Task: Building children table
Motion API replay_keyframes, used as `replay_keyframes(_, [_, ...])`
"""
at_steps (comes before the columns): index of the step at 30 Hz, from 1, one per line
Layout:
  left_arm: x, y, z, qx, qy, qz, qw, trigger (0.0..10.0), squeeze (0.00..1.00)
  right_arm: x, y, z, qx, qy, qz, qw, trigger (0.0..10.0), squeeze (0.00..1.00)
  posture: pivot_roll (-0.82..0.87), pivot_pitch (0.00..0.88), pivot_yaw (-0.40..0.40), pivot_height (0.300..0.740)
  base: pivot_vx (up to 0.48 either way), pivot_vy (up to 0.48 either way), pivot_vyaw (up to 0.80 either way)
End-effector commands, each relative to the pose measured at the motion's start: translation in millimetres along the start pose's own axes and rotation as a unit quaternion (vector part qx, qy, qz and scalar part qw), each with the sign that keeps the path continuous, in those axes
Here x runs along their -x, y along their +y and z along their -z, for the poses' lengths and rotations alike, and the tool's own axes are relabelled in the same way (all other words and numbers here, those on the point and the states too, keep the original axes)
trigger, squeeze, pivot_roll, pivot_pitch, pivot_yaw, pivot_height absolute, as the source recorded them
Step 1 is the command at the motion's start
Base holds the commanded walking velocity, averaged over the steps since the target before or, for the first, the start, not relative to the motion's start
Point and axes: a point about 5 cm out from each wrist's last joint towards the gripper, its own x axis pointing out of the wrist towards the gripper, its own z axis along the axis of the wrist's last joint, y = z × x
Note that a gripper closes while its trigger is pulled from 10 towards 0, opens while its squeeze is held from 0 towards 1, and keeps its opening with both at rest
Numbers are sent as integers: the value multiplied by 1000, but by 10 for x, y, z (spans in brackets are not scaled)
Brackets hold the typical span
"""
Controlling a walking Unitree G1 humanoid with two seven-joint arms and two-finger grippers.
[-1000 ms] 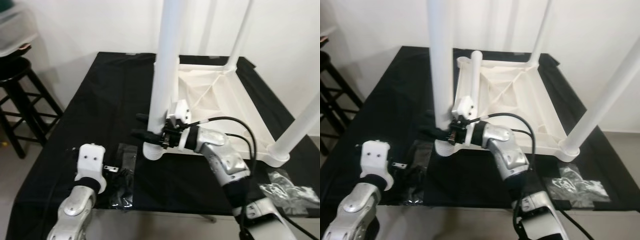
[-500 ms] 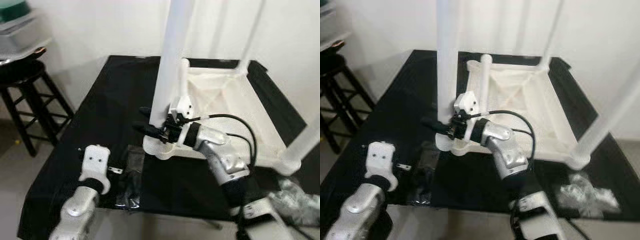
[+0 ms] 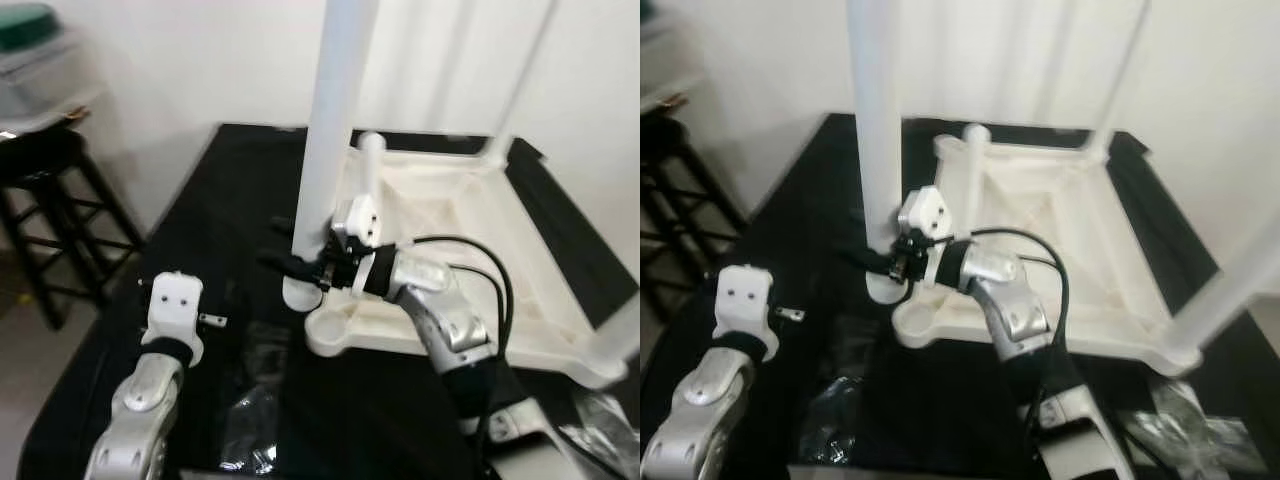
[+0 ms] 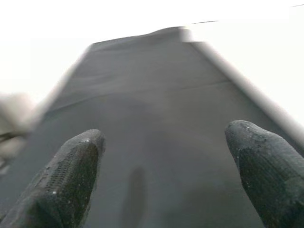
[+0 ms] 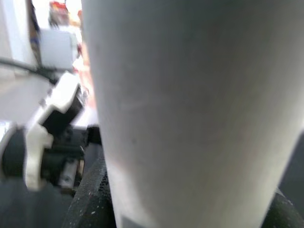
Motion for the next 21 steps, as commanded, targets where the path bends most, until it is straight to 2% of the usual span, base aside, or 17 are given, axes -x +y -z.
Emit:
replay_keyframes(1, [22,48,58,2,9,-7,1000,10000,0,-37,75,-43,-5,-13,-35,999,10000,0,-27,4,-30,740,0,0,0])
replay_keyframes(4, [21,46,63,3,10,-6,1000,10000,0,-26,99,-34,-6,-8,-50,999,10000,0,-26,0,-31,740,0,0,0])
replay_keyframes(9, [11,47,86,3,15,-2,1000,10000,0,-22,136,-5,-7,1,-66,998,10000,0,-29,0,-30,740,0,-472,0])
replay_keyframes(21, [53,48,37,6,5,-8,1000,10000,0,-98,-80,178,-34,31,-12,999,10000,0,-16,48,-35,740,0,0,0])
